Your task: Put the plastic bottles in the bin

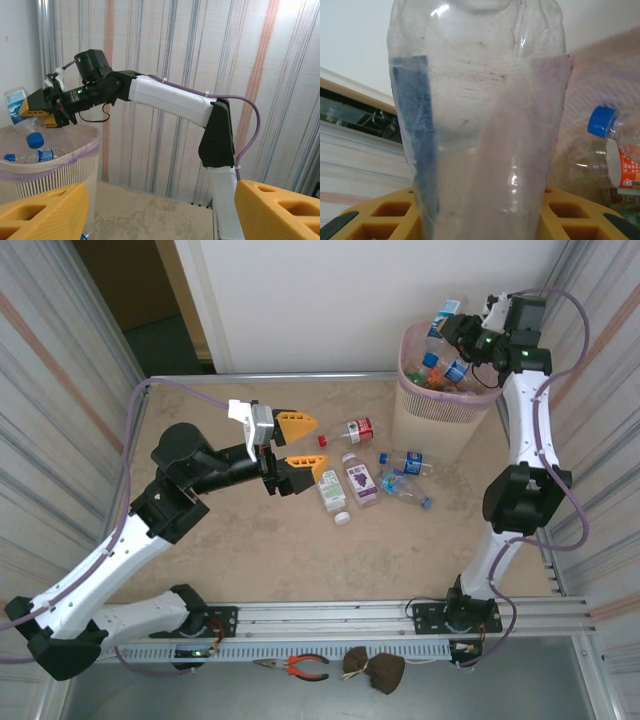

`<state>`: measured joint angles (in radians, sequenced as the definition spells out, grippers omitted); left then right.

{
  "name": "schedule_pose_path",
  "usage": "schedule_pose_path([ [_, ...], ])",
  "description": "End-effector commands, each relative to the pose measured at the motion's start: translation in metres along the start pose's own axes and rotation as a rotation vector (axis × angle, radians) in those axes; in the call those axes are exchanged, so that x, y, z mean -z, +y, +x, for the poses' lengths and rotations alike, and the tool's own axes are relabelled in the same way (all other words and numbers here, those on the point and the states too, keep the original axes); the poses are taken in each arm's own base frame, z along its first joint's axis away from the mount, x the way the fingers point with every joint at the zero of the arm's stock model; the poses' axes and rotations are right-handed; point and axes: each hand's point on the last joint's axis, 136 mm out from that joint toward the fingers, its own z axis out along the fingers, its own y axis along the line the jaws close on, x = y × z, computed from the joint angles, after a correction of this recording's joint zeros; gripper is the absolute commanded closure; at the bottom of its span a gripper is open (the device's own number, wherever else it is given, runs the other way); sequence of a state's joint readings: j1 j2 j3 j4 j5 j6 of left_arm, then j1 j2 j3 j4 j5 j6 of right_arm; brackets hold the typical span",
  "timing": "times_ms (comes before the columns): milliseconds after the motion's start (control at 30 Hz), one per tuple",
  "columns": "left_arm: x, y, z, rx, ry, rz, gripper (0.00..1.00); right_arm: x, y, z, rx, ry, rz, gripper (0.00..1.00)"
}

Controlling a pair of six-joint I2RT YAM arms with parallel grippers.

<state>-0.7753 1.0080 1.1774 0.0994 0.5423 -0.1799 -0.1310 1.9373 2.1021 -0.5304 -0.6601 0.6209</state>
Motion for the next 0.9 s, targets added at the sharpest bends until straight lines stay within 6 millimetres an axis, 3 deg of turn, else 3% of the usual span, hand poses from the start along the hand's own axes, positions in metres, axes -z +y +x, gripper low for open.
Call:
schedule_pose_path([
  [0,0.007,-0.003,-0.003,-0.019,-0.016,-0.014,0.23,-0.015,-0.001,0.019,-0.044,0.094,-0.009,0.68],
  [233,0.011,-0.001,0.001,-0.021,-0.013,-0.033,0.22,-0.041,-0.027,0.048,-0.071,0.214,0.063,0.64],
  [467,0.014,0.0,0.004,-0.022,-0.01,-0.049,0.22,-0.053,-0.044,0.081,-0.021,0.369,0.136,0.61],
  [867,0.019,0.001,0.008,-0.017,-0.008,-0.06,0.22,-0.066,-0.12,0.115,0.064,0.496,0.395,0.54],
])
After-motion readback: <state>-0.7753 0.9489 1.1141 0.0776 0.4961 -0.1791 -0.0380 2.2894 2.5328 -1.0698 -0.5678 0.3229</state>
